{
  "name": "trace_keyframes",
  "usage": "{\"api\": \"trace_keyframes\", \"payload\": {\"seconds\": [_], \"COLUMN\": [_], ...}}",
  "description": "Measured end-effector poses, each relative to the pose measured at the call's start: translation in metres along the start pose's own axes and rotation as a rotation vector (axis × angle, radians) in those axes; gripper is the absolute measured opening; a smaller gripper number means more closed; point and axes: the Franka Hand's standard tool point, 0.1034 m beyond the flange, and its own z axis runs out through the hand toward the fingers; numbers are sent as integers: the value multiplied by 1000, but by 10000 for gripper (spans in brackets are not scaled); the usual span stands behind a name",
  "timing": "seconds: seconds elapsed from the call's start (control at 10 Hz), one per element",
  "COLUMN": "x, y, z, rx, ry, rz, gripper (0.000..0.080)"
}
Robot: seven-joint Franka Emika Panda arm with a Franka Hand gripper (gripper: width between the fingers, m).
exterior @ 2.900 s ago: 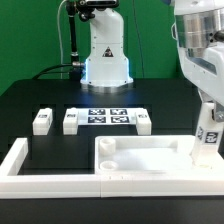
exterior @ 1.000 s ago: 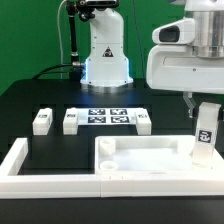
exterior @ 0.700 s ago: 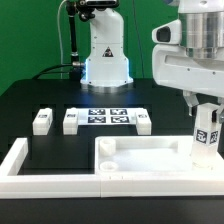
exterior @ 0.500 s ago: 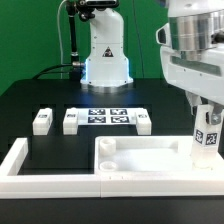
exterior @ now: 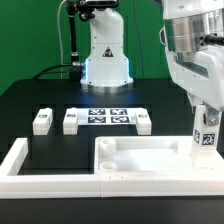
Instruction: Assemble desk
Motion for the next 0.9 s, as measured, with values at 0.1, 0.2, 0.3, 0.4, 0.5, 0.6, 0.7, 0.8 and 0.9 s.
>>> {"api": "trace_keyframes", "payload": {"seconds": [0.1,0.2,0.3,0.4,0.5,0.6,0.7,0.8,0.9], "x": [0,-2,-6,-5,-4,-3,-1,1,2], "y": [0,1,1,1,1,2,2,1,1], "z": [2,3,2,3,3,3,1,1,2], "rx": [-8,-16,-8,-10,-12,-21,-41,-51,-60], "ry": [12,19,25,26,25,29,43,50,47], "rz": [-174,-318,-311,-427,-503,-633,-845,-1015,-1208], "gripper": [572,632,632,646,649,649,649,649,649]}}
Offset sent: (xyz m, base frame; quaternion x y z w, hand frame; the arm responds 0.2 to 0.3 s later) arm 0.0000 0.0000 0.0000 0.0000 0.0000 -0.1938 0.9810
